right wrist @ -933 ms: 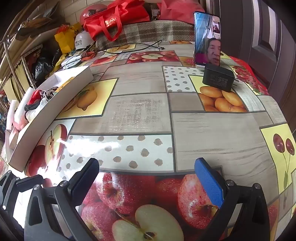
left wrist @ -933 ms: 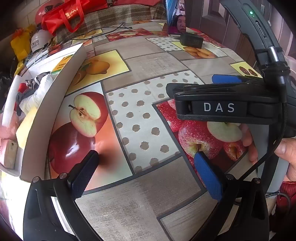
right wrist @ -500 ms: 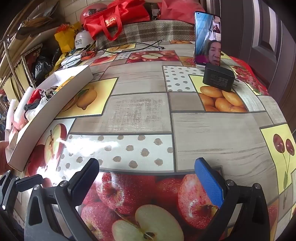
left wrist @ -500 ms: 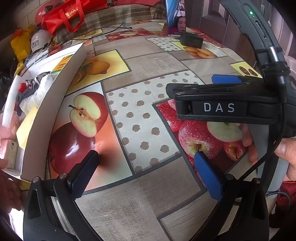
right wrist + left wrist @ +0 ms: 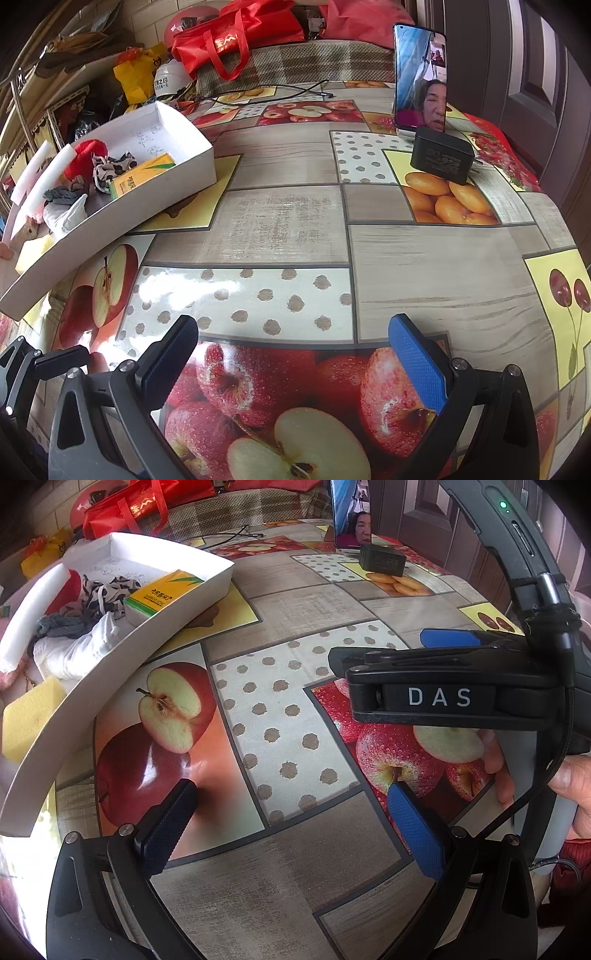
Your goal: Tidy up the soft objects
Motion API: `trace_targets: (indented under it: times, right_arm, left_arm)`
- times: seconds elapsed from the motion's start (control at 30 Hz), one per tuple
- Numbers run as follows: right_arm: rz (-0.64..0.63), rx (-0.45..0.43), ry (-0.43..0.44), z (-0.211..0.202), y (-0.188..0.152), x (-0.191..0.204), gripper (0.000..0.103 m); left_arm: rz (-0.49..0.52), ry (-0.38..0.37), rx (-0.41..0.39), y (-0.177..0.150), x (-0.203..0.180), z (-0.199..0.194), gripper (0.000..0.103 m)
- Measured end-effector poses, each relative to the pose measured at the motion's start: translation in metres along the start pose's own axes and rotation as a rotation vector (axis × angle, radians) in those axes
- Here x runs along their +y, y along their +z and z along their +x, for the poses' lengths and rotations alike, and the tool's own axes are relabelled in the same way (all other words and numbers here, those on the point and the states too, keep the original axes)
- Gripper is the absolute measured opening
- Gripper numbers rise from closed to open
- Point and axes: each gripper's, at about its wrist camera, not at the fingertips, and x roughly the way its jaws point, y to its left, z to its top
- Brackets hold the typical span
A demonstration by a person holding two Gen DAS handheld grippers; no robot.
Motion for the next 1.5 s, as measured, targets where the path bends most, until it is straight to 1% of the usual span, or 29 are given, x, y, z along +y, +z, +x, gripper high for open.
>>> trace_targets:
  times: [1.5]
  right_arm:
    - [-0.006, 0.003, 0.001, 0.0026, -0.0004, 0.0012, 0.103]
  left_arm:
    - [0.000, 0.000, 0.000, 0.0000, -0.0001, -0.0001, 0.103]
